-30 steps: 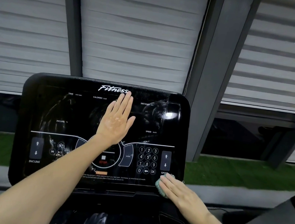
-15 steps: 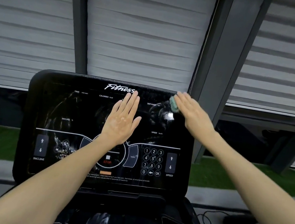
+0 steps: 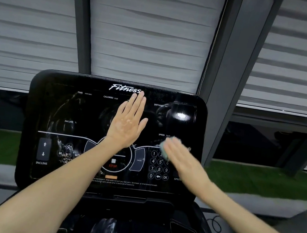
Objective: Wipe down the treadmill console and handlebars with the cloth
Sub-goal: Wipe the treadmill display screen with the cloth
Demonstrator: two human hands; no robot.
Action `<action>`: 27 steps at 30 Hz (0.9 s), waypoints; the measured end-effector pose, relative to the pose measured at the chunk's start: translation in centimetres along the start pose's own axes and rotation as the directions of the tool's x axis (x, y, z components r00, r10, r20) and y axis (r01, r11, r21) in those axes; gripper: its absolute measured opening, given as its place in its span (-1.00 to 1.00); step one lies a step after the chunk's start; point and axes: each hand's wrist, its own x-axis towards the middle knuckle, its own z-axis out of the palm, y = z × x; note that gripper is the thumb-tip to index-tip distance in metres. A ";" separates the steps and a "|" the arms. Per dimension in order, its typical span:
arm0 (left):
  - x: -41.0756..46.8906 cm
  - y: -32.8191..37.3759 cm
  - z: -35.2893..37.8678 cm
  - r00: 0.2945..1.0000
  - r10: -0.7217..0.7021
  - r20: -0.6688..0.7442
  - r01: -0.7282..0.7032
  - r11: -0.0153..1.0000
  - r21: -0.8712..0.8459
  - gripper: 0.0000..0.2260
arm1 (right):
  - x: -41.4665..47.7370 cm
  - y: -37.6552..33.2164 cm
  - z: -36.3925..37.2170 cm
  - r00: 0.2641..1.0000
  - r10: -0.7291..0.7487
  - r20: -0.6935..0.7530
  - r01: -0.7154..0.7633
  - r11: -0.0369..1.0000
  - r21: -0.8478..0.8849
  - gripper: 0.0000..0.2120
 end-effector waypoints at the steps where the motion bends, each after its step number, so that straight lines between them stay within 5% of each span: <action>1: 0.0 0.0 0.0 1.000 0.002 0.000 -0.002 1.000 0.002 -0.43 | -1.5 -0.9 0.5 0.998 -0.051 0.026 0.050 0.999 0.005 -0.31; 5: -0.1 -0.1 0.0 1.000 0.007 -0.006 -0.007 1.000 0.006 -0.43 | -6.2 -3.3 2.2 0.960 -0.236 0.150 0.245 0.969 -0.041 -0.48; 11: -0.1 -0.1 0.0 1.000 0.007 -0.011 -0.008 1.000 -0.017 -0.43 | -5.2 -2.6 1.6 0.938 -0.265 0.221 0.283 0.958 -0.053 -0.52; 19: 0.0 -0.1 0.1 1.000 0.001 -0.022 -0.001 1.000 -0.025 -0.43 | 6.7 2.8 -2.7 0.999 0.025 -0.025 -0.028 0.991 -0.130 -0.44; 27: 0.0 -0.2 0.0 1.000 0.006 -0.020 -0.007 0.999 -0.038 -0.43 | 12.7 4.2 -3.9 0.984 0.161 -0.080 -0.172 0.973 -0.151 -0.43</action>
